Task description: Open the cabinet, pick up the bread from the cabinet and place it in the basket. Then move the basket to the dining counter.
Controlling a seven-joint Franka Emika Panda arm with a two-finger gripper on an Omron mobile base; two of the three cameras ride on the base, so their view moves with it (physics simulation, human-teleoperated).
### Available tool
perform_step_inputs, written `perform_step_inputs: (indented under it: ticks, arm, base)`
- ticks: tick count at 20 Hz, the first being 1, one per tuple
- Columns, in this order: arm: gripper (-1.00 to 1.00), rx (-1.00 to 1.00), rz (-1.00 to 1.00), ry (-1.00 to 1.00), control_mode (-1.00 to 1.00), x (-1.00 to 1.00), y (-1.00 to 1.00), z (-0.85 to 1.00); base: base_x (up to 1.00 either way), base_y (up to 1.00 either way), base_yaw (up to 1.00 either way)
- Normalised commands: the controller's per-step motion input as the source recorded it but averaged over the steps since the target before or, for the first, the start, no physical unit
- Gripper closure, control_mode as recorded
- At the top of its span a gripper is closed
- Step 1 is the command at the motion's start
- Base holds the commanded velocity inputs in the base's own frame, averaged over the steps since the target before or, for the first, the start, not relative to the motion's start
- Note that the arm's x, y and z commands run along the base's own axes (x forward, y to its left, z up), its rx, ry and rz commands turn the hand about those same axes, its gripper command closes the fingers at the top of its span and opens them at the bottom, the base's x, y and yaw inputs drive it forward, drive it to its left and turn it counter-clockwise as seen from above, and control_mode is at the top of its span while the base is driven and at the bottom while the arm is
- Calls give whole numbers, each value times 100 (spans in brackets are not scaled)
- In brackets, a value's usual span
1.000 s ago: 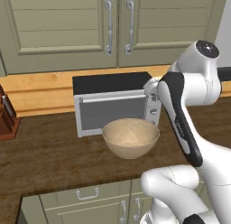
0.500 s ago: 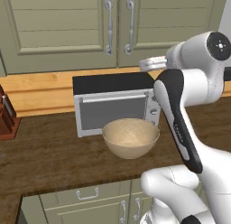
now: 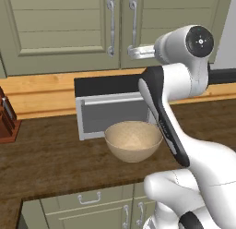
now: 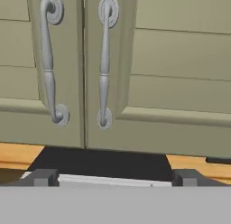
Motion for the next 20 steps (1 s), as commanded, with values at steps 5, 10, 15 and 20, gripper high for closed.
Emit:
perform_step_inputs:
  ticks: [5, 10, 15, 20]
  arm:
    - [-100, 0, -1, 0, -100, 17, 0, 29]
    - [-100, 1, 0, 0, -100, 49, 1, 2]
    - [-100, 1, 0, 1, -100, 42, 16, 6]
    - [-100, 0, 0, 0, -100, 21, 13, 0]
  base:
    - [0, 0, 0]
    - [0, 0, 0]
    - [0, 0, 0]
    - [0, 0, 0]
